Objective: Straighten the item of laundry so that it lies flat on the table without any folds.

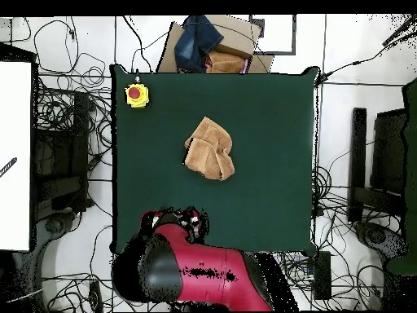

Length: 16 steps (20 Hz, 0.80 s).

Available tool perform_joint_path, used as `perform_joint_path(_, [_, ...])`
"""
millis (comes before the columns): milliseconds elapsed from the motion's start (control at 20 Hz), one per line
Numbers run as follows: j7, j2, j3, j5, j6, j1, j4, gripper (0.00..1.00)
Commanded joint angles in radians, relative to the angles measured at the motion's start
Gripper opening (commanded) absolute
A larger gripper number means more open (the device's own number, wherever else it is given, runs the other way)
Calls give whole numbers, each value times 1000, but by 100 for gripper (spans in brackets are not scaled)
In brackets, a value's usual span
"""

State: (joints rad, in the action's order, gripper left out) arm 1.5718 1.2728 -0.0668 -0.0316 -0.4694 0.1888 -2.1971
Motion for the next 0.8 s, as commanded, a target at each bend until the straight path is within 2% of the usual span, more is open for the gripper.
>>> perform_joint_path(50, [-55, 31, -84, 49, -142, 58, -25, 100])
perform_joint_path(250, [-15, 58, -52, -2, -156, 40, -7, 100])
perform_joint_path(450, [-22, 53, -57, -13, -161, 58, 5, 100])
perform_joint_path(550, [-31, 27, -70, -12, -170, 76, 26, 100])
perform_joint_path(700, [-20, -23, -100, -10, -84, 100, 48, 100])
perform_joint_path(800, [-2, -68, -102, -48, -71, 100, 109, 100])
